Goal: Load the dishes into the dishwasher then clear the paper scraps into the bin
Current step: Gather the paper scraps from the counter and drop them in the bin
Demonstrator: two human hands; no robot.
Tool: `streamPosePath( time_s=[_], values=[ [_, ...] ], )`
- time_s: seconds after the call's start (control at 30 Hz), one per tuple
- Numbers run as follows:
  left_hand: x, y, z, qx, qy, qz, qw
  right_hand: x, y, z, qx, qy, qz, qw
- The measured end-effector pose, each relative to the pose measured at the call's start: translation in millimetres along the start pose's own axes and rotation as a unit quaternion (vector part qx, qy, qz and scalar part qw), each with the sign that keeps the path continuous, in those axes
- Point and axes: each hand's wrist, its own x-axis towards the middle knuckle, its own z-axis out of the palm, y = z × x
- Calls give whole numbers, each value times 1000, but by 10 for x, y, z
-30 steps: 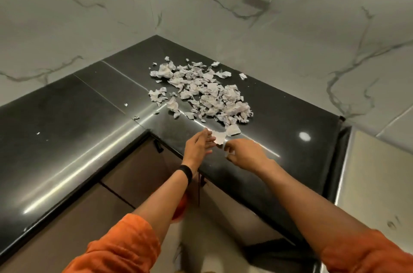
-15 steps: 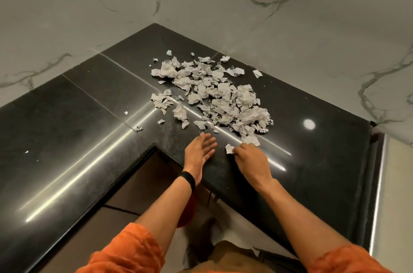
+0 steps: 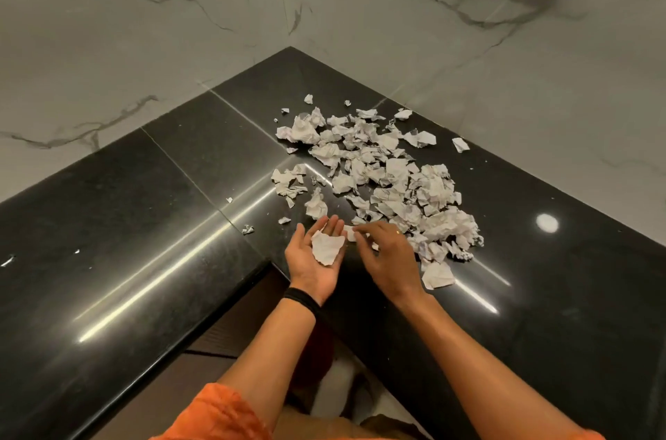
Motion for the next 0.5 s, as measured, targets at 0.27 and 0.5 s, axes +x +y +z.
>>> streamPosePath(
  time_s=[0.27, 0.5],
  values=[
    [111, 414, -151, 16, 32, 17, 999, 318, 211, 421, -166, -151, -12, 974],
    [240, 698, -169, 65, 24, -14, 998, 397, -274, 466, 28, 2, 76, 997]
  ],
)
